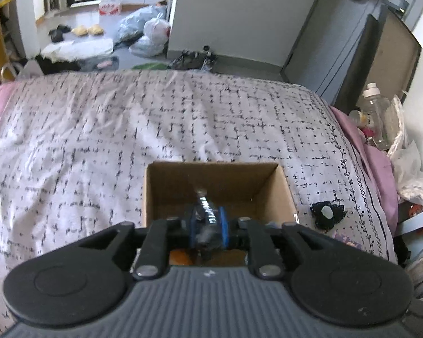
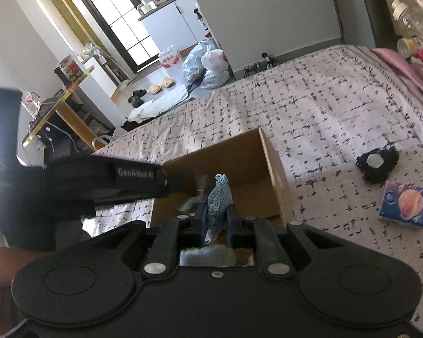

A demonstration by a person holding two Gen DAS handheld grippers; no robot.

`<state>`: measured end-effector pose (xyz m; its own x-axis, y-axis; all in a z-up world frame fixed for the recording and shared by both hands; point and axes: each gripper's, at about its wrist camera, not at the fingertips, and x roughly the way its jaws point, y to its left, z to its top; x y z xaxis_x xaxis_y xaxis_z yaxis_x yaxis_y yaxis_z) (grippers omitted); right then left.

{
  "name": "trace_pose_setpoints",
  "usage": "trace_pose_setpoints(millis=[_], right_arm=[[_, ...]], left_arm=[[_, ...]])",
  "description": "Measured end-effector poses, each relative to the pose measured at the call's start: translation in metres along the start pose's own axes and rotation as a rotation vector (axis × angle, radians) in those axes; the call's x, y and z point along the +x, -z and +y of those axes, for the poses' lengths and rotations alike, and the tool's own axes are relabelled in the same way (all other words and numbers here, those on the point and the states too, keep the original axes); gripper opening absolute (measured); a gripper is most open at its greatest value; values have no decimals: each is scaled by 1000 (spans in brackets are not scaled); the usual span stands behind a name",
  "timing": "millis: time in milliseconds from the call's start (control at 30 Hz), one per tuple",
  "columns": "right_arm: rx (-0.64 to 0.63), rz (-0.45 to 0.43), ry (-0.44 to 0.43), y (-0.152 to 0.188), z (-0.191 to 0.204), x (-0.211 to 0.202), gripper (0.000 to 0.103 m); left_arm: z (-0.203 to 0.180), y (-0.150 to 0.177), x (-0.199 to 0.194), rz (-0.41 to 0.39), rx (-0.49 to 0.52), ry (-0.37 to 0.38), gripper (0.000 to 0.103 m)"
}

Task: Organize soft objects
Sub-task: 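Open the left tool to drop the grey plush into the box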

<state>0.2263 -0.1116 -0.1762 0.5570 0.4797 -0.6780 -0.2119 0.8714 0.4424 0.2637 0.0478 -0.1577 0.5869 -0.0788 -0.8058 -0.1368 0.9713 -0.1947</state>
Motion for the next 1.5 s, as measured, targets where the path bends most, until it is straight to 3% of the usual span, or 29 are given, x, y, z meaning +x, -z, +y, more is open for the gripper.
trace_pose_setpoints(millis=[167,233,333,533,600,667,833,1033,1167,1333,1500], right_arm=[[4,42,-75,2,3,8,20],[11,50,-99,3,3,8,21],[19,35,-105,3,-1,0,30],[33,29,-113,2,-17,-16,33],[31,25,-106,1,-24,-23,40],[21,10,-96,1,-29,-30,54],[19,-10,-90,-4,-45,-42,60],[21,-30,-72,-8,-64,-58,81],[40,-46,-42,-11,-79,-67,87],[48,-50,-7,-13,-98,-69,94],[77,-59,20,-16,-118,-72,99]], left_arm=[[-8,-3,-10,-49,-2,-29,34],[-11,-5,-12,-57,13,-41,46],[-20,-4,-19,-98,44,-73,51],[-47,1,-33,-156,140,-118,71],[-55,2,-38,-171,153,-124,78],[-61,2,-42,-177,155,-117,79],[-75,2,-43,-185,153,-121,81],[-92,7,-42,-166,182,-78,87],[-98,8,-40,-152,172,-70,89],[-108,12,-34,-144,168,-51,98],[-117,16,-22,-84,162,-43,103]])
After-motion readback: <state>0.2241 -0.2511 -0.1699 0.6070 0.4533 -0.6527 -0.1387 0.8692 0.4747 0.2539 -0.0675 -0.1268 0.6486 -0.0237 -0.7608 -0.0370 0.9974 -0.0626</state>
